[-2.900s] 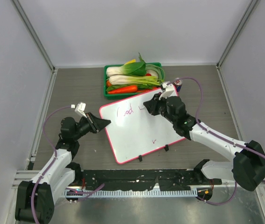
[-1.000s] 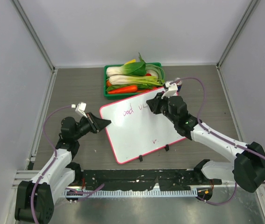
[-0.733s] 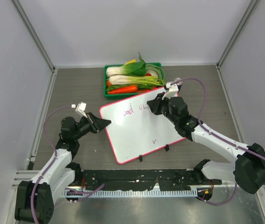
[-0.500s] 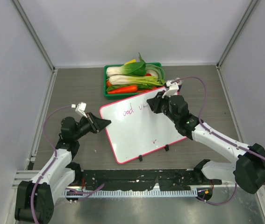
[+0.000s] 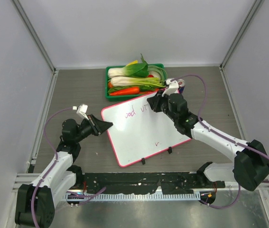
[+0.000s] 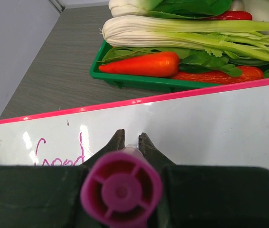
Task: Write a sentence on the whiteboard
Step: Write with the whiteboard marker on the whiteboard.
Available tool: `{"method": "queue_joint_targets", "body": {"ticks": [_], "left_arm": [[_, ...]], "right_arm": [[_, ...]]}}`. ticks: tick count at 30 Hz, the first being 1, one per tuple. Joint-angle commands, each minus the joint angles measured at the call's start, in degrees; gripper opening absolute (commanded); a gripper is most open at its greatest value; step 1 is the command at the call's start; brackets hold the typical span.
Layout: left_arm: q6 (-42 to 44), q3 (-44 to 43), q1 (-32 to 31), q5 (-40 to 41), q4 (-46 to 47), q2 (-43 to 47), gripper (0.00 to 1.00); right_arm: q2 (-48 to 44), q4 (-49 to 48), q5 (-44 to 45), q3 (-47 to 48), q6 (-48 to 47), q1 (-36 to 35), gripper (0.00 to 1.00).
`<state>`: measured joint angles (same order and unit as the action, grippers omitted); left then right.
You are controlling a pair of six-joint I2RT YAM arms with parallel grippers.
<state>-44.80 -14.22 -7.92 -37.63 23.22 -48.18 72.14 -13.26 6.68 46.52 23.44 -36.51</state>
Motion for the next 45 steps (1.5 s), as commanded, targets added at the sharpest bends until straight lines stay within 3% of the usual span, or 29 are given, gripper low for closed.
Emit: {"method": "queue_joint_targets", "body": {"ticks": [1, 11, 27, 45], "left_arm": [[5.16, -0.64, -0.87, 0.27, -2.04, 0.2, 0.0], [5.16, -0.81, -0.87, 0.36, -2.22, 0.2, 0.0], [5.33, -1.07, -0.95, 0.36, -2.31, -0.16, 0.0], [5.68, -1.34, -0.95, 0.36, -2.31, -0.86, 0.0]], "right_arm": [[1.34, -2.3, 1.94, 2.08, -0.06, 0.3, 0.01], [0.2, -2.48, 1.5, 1.29, 0.46, 0.21, 0.01], [-9.56, -1.34, 4.66, -1.26, 0.47, 0.56, 0.01], [-5.52, -2.47, 1.06, 0.06, 0.38, 3.02, 0.01]]}}
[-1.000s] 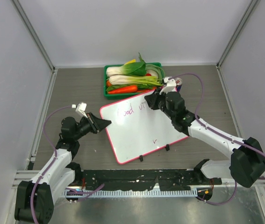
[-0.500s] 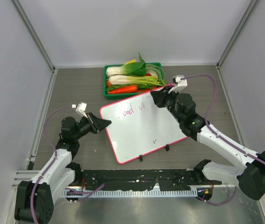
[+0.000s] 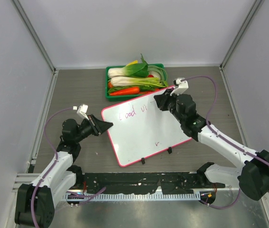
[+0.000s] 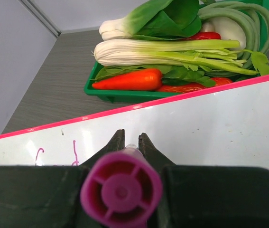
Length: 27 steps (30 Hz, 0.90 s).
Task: Write a sentence on the whiteboard
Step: Write with the whiteboard marker on the whiteboard.
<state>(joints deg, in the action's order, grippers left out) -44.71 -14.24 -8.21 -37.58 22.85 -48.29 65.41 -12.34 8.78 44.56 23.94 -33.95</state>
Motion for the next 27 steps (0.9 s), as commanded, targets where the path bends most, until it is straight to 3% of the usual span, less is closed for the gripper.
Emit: {"method": "queue_joint_targets", "body": {"ticks": [1, 27], "left_arm": [[5.6, -1.23, -0.67, 0.32, -1.93, -0.84, 0.0], [5.86, -1.05, -0.85, 0.76, -2.55, -0.49, 0.0]], "right_arm": [[2.0, -3.48, -1.04, 2.29, 0.05, 0.47, 0.01], [8.24, -5.33, -0.6, 4.93, -1.0, 0.64, 0.01]]}}
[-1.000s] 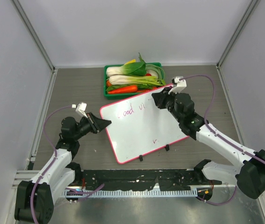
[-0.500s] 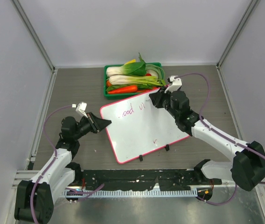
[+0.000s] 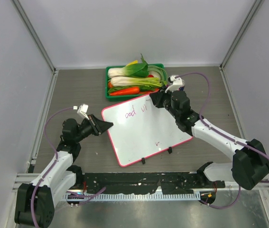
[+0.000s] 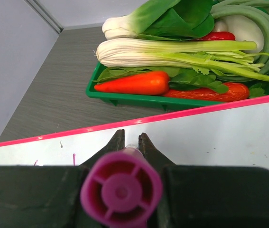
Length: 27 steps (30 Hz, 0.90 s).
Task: Write a sentence on the whiteboard
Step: Write with the whiteboard marker on the whiteboard.
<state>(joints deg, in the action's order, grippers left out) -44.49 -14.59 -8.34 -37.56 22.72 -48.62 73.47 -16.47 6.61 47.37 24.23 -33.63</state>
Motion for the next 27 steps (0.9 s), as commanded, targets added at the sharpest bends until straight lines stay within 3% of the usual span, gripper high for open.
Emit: {"method": "queue_joint_targets", "body": {"ticks": [1, 27], "left_arm": [[5.64, -0.7, -0.71, 0.73, -2.33, -0.07, 0.0], [5.73, -0.62, -0.8, 0.73, -2.51, 0.02, 0.0]], "right_arm": [[0.18, -1.2, 1.3, 1.93, -1.29, 0.32, 0.01], [-6.06, 2.85, -3.27, -6.5, -0.32, 0.23, 0.02]]}}
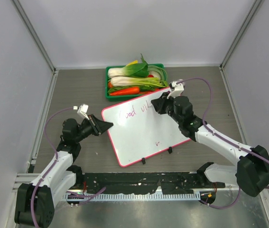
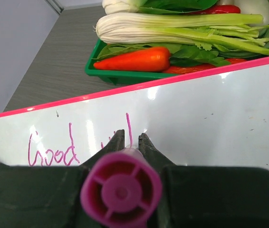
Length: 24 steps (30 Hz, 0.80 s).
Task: Write a sentence on the whiteboard
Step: Write with the whiteboard marker on the whiteboard.
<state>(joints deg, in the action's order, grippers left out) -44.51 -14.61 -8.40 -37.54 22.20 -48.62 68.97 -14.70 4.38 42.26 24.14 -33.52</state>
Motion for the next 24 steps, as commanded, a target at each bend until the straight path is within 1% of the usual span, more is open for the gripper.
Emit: {"method": "queue_joint_targets", "body": {"ticks": [1, 17, 24], "left_arm": [[5.75, -0.59, -0.74, 0.8, -1.98, -0.07, 0.0], [5.75, -0.68, -0.74, 0.71, -1.98, -0.16, 0.0], [5.75, -0.94, -0.74, 0.8, -1.98, -0.25, 0.0]], "right_arm": [[-1.64, 0.81, -1.04, -1.65, -0.15, 0.12, 0.01], [0.46, -0.86, 1.33, 3.71, -0.68, 0.21, 0.01], [1.52, 0.37, 3.52, 4.59, -1.2, 0.21, 0.01]]}}
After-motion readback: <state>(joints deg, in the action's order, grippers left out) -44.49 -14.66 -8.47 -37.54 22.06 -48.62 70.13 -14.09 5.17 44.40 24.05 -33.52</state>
